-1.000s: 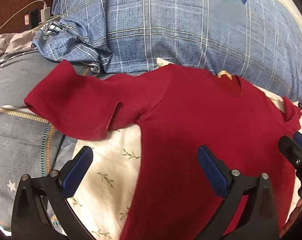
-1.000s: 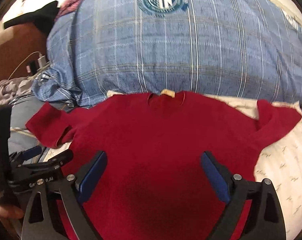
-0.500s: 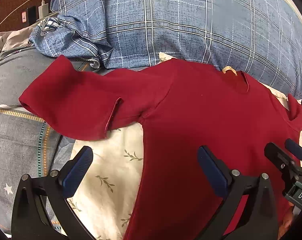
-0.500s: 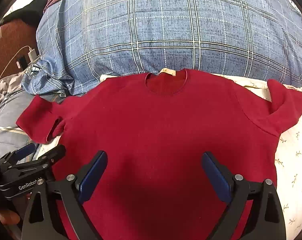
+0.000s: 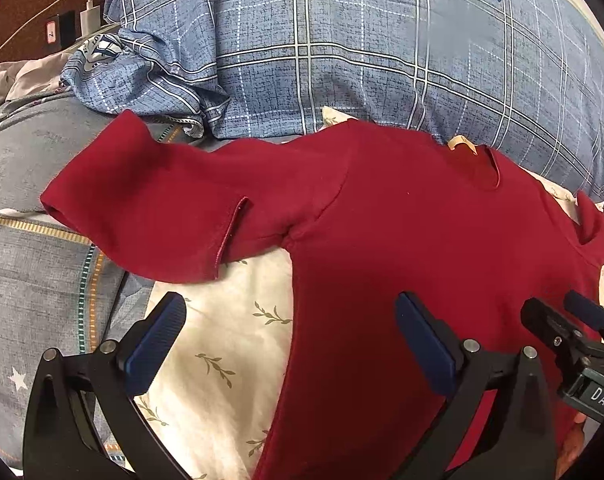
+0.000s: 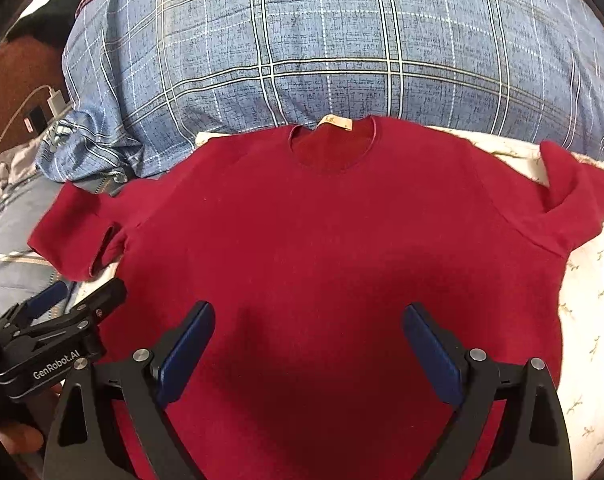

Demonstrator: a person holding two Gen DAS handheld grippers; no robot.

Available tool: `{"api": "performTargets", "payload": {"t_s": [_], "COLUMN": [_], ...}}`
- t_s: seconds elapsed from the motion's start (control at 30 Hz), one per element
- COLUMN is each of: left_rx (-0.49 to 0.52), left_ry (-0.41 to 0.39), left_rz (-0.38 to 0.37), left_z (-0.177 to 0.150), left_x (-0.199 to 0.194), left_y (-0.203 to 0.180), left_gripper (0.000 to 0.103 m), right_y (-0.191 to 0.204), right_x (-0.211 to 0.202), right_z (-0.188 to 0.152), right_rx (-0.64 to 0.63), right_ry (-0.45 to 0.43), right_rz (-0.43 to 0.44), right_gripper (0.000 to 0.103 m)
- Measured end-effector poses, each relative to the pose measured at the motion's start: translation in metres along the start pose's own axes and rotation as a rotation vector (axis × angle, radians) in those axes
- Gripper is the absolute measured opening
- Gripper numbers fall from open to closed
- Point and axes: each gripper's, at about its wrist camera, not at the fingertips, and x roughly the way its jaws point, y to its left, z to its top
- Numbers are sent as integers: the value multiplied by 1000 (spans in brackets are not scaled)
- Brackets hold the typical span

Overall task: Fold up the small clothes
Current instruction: 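Grasp the shirt side edge with the right gripper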

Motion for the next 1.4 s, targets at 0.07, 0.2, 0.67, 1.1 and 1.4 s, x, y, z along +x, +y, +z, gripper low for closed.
{"api": "performTargets", "payload": {"t_s": [0.07, 0.2, 0.67, 1.1, 1.4], "left_rx": [-7, -26, -260, -356, -353], "left_ry": [-2, -7, -17, -114, -122], "left_rz": [1, 17, 166, 234, 234], "left_z": [1, 6, 21, 29, 29], "left_x": [-1, -4, -12, -26, -26], "left_y": [3, 14, 110, 142, 139], "left_gripper": [103, 103, 103, 103, 103], "right_y": [1, 11, 106, 181, 193], "right_x": [-4, -17, 35, 96, 117], "right_z": [0, 3, 38, 55, 57], "right_rx": [2, -43, -215, -282, -247], "right_ry": [-31, -141, -11, 109, 157], "right_rz": [9, 8, 298, 474, 501], "right_gripper": [96, 96, 55, 49, 5]}}
